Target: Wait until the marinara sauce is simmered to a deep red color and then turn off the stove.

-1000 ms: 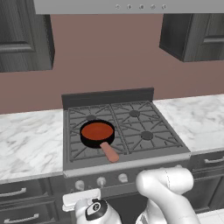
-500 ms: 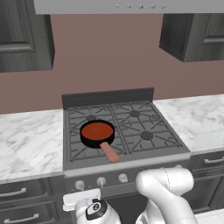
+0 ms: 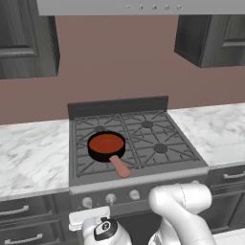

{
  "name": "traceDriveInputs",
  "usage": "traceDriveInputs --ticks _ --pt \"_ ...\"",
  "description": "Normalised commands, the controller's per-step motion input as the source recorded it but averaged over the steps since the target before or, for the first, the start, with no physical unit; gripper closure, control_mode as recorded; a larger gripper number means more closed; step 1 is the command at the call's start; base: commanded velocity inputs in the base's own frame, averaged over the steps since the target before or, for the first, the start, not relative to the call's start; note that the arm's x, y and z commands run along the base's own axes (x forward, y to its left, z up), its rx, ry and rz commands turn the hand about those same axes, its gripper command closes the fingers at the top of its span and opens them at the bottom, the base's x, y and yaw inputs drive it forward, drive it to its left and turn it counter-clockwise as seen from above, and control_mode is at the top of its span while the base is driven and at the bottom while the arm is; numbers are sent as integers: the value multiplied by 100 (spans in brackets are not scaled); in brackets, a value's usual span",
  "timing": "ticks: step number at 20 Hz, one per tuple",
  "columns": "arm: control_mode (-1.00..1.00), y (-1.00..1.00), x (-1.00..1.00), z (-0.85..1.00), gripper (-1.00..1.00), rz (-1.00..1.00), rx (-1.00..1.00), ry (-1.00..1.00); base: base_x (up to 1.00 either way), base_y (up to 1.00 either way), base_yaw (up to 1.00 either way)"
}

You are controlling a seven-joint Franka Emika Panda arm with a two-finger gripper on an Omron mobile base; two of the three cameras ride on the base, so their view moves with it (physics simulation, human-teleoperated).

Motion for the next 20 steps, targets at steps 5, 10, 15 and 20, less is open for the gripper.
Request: traceDriveInputs --ticks 5,10,15,20 --pt "-100 0 4 1 -100 0 0 0 0 0 0" --pt "-100 0 5 4 -100 0 0 0 0 0 0" --pt "-100 0 2 0 -100 0 0 0 0 0 0" --pt "-100 1 4 0 -100 0 0 0 0 0 0"
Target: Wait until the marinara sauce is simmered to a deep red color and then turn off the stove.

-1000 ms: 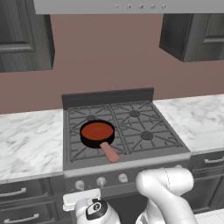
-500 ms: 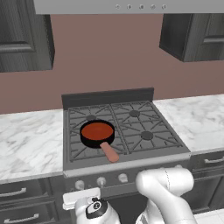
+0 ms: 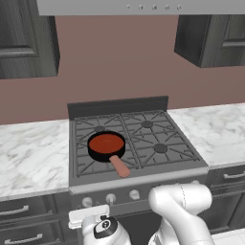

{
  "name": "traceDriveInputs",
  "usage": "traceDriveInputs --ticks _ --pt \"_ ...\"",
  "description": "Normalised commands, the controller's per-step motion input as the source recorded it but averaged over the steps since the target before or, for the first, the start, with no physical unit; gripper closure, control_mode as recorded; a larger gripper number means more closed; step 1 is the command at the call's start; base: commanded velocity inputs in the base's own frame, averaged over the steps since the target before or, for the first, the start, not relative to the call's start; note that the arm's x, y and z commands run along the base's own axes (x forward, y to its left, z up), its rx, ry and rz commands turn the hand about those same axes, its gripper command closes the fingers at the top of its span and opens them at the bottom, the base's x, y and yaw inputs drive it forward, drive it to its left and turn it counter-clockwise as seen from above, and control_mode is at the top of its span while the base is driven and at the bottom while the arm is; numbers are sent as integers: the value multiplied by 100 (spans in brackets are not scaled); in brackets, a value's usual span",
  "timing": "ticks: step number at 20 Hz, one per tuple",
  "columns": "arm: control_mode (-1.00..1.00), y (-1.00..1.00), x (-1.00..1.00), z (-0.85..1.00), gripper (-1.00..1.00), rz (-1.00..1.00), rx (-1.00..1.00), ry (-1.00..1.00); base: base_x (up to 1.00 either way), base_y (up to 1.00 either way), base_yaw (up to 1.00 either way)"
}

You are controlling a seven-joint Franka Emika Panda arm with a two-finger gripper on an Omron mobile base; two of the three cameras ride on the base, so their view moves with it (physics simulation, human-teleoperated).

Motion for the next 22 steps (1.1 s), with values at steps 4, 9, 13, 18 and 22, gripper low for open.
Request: traceDriveInputs --ticks 4,9,13,18,22 --pt "-100 0 2 1 -100 0 0 0 0 0 0" --pt "-100 0 0 4 -100 0 0 0 0 0 0" --pt "-100 0 0 1 -100 0 0 0 0 0 0" --pt "-100 0 0 1 -100 0 0 0 0 0 0" --pt "-100 0 0 4 -100 0 0 0 0 0 0"
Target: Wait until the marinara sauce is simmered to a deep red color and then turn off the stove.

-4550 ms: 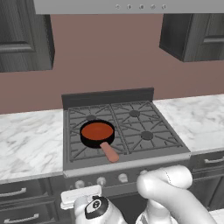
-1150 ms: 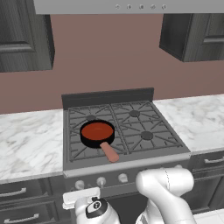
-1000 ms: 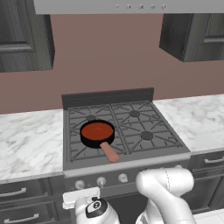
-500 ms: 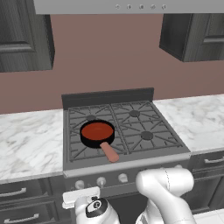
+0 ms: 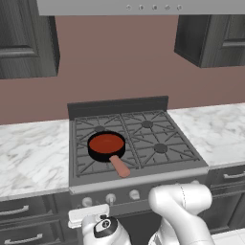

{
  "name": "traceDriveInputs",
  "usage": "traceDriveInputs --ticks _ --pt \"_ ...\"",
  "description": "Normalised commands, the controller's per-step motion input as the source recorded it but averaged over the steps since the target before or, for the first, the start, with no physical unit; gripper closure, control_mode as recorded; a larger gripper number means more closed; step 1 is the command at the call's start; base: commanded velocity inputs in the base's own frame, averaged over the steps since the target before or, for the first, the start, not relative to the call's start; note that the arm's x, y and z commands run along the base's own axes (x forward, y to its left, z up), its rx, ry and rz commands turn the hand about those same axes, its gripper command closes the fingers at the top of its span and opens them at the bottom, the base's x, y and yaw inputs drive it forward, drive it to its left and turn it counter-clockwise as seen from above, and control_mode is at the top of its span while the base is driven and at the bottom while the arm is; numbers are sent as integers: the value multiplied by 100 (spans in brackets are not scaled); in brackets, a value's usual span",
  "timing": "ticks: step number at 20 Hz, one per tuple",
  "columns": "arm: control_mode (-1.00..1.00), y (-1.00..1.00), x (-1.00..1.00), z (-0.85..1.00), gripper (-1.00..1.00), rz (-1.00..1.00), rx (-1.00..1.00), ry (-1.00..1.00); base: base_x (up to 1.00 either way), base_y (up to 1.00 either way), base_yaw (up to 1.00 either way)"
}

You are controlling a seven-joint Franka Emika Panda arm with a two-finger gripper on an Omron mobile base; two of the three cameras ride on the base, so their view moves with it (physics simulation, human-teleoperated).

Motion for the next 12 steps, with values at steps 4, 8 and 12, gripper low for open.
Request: traceDriveInputs --ticks 4,8,12 --pt "-100 0 0 6 -100 0 0 0 0 0 0" --pt "-100 0 0 8 -100 0 0 0 0 0 0" --pt "-100 0 0 7 -100 0 0 0 0 0 0"
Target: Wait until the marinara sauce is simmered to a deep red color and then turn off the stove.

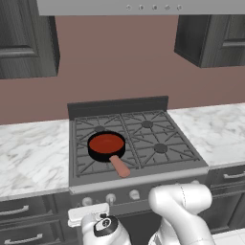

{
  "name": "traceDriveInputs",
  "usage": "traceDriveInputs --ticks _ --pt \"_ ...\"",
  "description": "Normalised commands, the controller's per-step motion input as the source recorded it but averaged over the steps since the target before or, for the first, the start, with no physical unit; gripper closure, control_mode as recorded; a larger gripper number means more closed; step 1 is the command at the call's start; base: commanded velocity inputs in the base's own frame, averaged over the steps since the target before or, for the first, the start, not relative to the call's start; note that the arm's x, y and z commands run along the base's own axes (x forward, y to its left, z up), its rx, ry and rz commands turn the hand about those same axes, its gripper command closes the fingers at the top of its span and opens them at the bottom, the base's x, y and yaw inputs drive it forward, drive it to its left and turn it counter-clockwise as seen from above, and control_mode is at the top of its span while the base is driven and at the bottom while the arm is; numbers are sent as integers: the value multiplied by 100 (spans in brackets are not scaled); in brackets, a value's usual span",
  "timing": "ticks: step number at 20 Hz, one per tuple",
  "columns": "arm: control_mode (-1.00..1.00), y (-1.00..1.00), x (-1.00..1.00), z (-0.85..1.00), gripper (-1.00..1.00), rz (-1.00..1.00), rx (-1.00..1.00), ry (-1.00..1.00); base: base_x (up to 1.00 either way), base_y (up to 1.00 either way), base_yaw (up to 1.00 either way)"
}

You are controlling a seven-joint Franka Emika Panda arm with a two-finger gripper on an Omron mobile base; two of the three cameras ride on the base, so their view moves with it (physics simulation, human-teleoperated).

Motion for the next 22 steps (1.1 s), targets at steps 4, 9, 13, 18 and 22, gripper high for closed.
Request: traceDriveInputs --ticks 4,9,13,18,22 --pt "-100 2 7 0 -100 0 0 0 0 0 0" --pt "-100 4 5 0 -100 0 0 3 0 0 0" --pt "-100 8 0 0 -100 0 0 5 0 0 0" --pt "-100 12 0 -3 -100 0 0 4 0 0 0" --pt "-100 3 1 0 100 0 0 0 0 0 0"
